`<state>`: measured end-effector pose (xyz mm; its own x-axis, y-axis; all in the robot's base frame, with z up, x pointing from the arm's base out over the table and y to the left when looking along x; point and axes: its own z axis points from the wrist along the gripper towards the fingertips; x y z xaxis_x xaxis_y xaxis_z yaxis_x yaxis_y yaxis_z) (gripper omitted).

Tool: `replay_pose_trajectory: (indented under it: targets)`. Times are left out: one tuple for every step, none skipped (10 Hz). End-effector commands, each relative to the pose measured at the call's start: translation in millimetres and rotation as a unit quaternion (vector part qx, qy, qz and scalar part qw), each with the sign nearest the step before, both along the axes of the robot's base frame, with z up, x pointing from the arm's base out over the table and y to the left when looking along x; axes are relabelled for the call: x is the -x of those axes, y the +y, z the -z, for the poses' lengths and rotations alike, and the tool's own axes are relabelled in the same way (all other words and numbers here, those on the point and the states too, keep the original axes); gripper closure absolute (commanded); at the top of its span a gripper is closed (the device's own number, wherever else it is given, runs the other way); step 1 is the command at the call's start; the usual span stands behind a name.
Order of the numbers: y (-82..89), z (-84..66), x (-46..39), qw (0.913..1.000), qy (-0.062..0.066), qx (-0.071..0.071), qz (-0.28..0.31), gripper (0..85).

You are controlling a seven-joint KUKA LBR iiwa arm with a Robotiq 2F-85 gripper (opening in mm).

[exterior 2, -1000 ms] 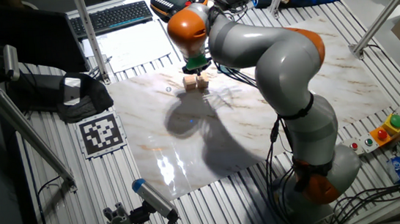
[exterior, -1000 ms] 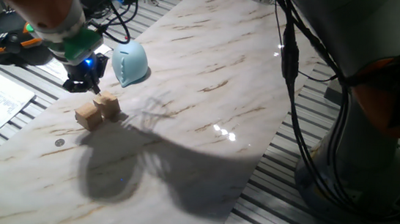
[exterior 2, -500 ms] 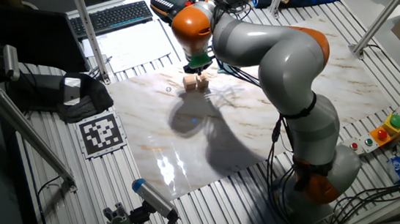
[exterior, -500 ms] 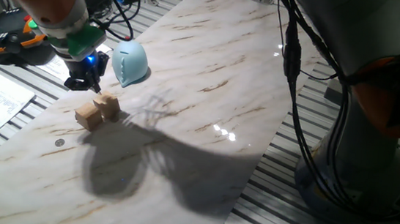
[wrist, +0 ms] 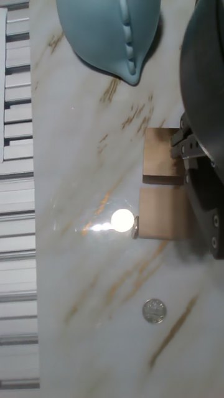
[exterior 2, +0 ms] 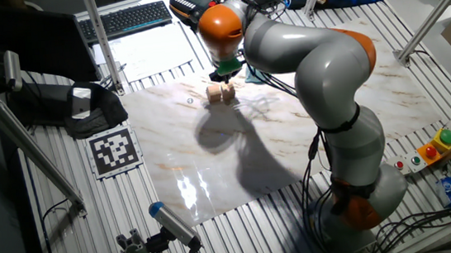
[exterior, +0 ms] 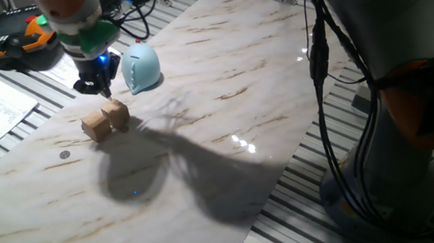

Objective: Drop coins into a piggy bank

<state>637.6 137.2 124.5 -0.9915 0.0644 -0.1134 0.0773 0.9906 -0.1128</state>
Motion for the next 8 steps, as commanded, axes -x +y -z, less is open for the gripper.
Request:
replay_pose_trajectory:
  targets:
    - [-0.3, -0.2, 0.6, 0.9999, 0.002, -0.012, 0.006, 85.0]
    - [0.2, -1.2, 1.5, 0.9998, 0.003, -0.018, 0.006, 85.0]
    - [1.8, -2.4, 2.3, 0.9998, 0.005, -0.021, 0.0, 85.0]
    - [2.6, -2.6, 2.1, 0.9996, 0.006, -0.027, -0.009, 85.0]
    - [3.4, -2.4, 1.5, 0.9994, 0.007, -0.024, -0.024, 85.0]
    - [4.5, -2.1, 0.5, 0.9991, 0.004, -0.023, -0.036, 85.0]
    - [5.2, -1.0, -1.4, 0.9988, -0.005, -0.023, -0.043, 85.0]
    - [4.8, 1.7, -4.6, 0.9987, -0.009, -0.022, -0.045, 85.0]
